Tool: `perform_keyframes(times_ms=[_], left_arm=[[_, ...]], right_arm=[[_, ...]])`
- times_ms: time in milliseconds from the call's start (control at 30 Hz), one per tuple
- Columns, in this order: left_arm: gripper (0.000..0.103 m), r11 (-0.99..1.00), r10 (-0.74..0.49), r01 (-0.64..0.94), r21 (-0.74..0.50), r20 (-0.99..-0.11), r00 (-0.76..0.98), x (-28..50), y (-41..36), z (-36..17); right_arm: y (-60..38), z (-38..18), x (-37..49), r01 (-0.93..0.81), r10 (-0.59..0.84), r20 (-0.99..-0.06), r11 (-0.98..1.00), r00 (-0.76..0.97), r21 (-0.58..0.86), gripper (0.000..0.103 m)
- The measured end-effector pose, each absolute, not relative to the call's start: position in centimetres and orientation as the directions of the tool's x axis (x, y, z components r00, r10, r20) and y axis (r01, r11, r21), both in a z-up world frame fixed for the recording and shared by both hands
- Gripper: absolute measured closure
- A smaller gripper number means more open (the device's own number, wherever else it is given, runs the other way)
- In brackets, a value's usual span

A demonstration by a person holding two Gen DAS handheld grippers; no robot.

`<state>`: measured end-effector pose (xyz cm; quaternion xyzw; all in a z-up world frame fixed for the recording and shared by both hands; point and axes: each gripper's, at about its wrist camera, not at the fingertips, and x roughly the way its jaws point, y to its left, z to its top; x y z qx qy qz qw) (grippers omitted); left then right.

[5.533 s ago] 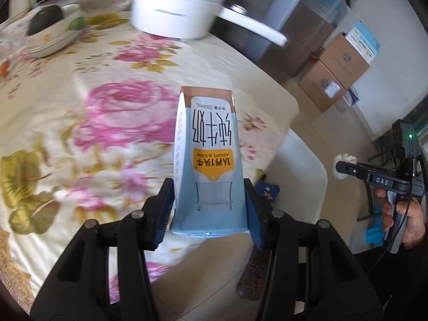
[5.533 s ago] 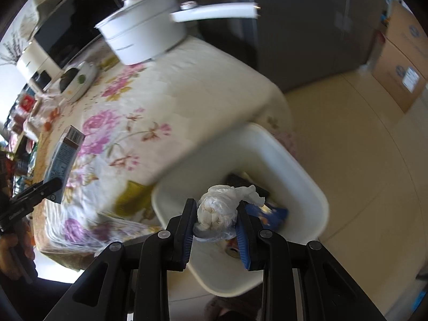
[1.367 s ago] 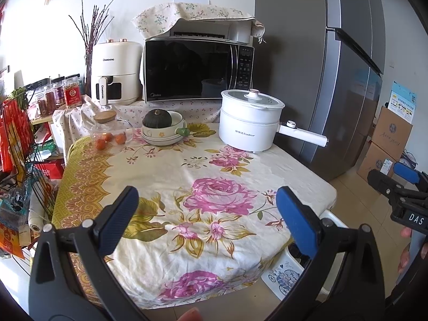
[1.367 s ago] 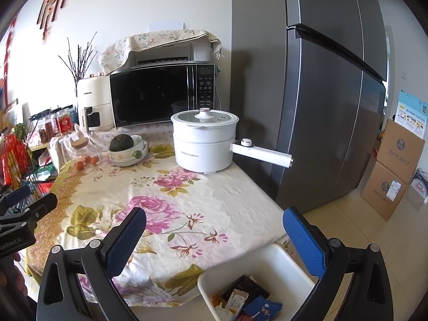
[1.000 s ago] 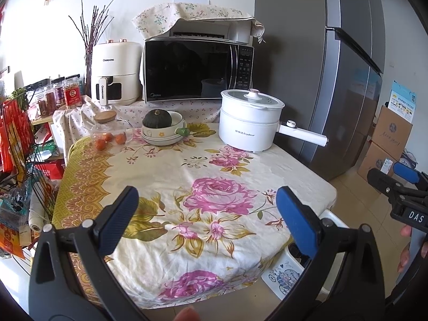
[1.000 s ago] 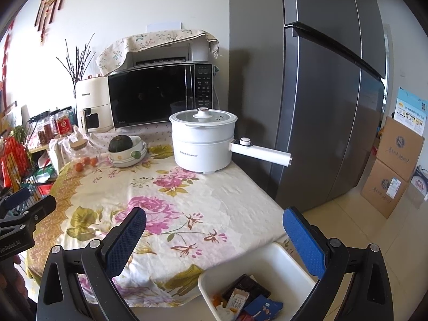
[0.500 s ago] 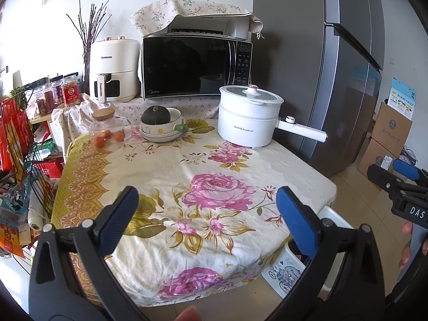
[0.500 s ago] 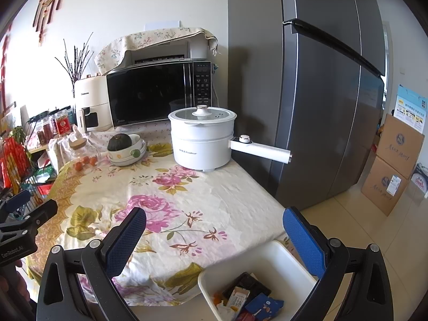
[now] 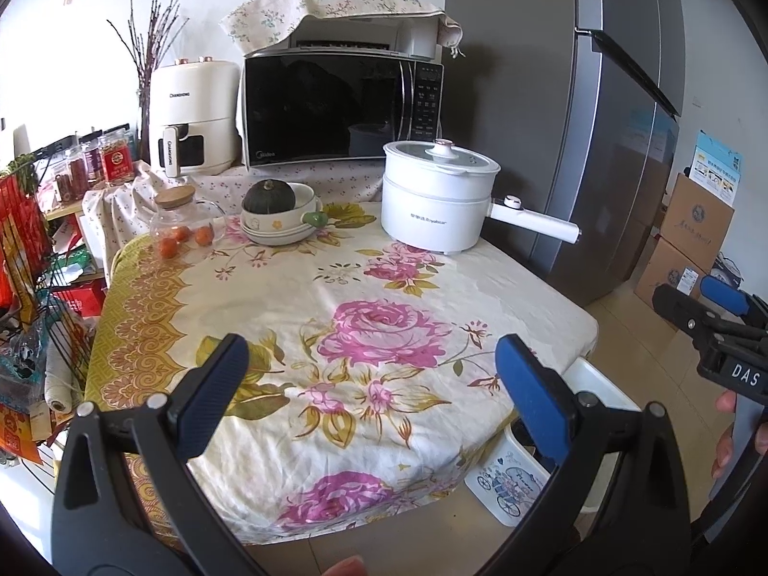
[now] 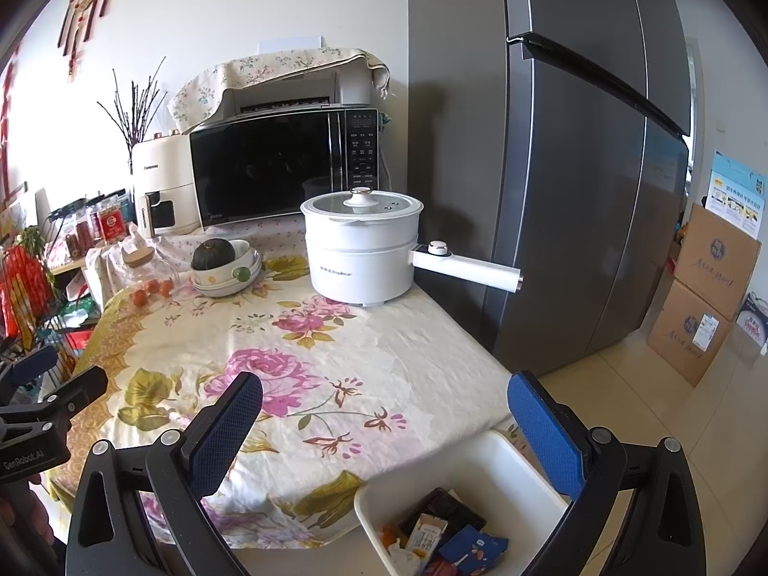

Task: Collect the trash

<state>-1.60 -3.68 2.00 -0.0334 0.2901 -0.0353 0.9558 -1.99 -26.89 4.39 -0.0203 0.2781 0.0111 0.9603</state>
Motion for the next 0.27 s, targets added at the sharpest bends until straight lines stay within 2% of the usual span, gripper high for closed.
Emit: perform_keyframes(times_ms=[267], left_arm=[[0.001,0.993,-0.103,0.056,-0.101,-0.560,0.822,-1.11,-3.07,2.69]], right_arm=[[-26.97,3.70,-1.99,-0.034,0.003,-0.548,0.998,0.837,-0.047,0.000]])
